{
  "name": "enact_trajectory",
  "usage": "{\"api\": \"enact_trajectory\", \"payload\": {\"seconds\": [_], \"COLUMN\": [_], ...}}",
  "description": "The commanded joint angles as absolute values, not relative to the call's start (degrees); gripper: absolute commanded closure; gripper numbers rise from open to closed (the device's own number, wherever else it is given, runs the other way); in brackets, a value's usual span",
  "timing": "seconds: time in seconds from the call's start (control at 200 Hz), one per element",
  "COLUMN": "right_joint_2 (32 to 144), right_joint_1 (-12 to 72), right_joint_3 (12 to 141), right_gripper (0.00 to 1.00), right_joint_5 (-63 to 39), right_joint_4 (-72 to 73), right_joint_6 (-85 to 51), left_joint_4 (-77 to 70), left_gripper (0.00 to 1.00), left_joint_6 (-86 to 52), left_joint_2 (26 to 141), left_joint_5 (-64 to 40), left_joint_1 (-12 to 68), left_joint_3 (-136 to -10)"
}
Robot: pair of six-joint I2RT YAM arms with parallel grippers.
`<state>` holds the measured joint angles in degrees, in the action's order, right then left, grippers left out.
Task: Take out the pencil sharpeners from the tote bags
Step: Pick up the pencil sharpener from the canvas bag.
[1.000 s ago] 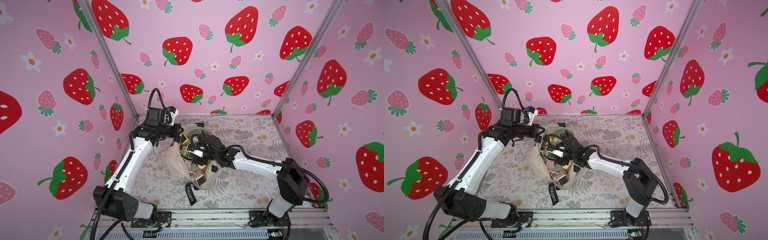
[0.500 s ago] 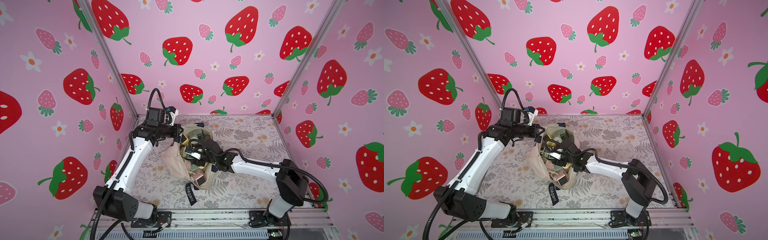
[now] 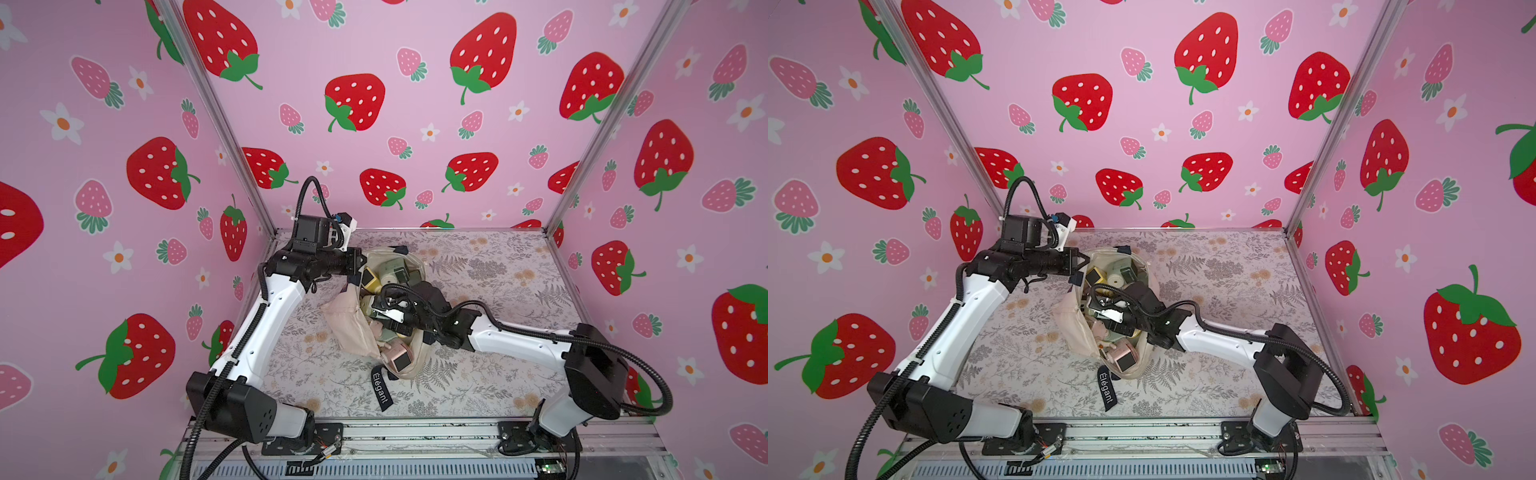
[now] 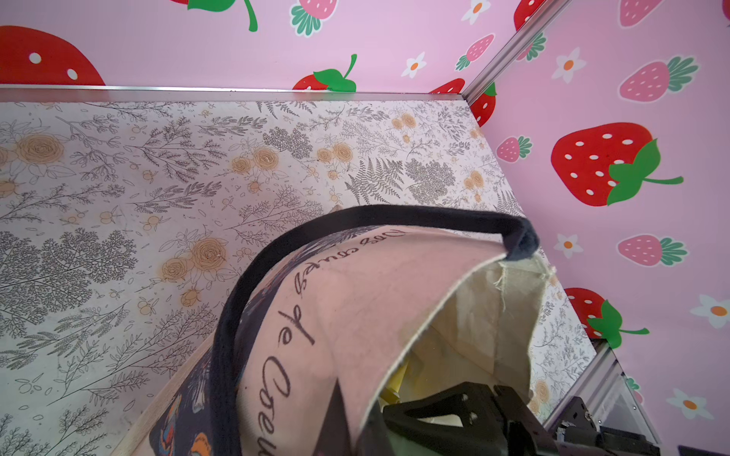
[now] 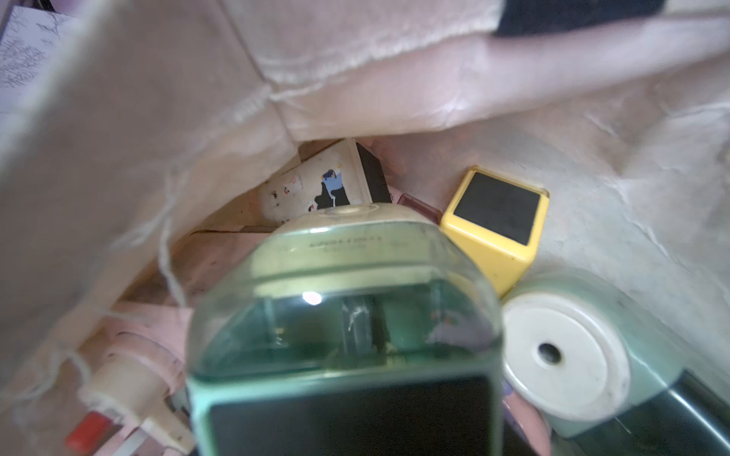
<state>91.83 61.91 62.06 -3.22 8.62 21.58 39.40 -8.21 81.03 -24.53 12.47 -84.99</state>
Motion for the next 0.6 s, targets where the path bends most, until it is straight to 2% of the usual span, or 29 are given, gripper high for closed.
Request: {"api": "enact_trajectory", "payload": {"seconds": [0.0,0.095,0.37,0.595], "right_joint_2": [86.5,82.8,70.0,60.4], "right_joint_1": [62.4,62.4,62.4,62.1], "right_joint_3": [61.8,60.6,56.2,48.5], "right_gripper": [0.68,0.71,0.72,0.71], "right_joint_5": [-2.9,-2.5,0.6,14.7], "right_joint_4": [9.3,9.0,6.6,14.4], "right_joint_6": [20.6,19.6,16.2,16.7], "left_joint_4": [35.7,36.0,35.0,35.8], "left_gripper": [1.00,1.00,1.00,1.00], "left_joint_6": [-7.3,-6.8,-6.3,-5.5], "left_joint_2": [79.0,79.0,77.3,78.0], "left_joint_5": [-22.8,-20.4,-14.7,-12.3], "left_joint_1": [12.9,13.9,17.1,18.9], "left_joint_3": [-85.9,-85.5,-83.8,-84.3]}}
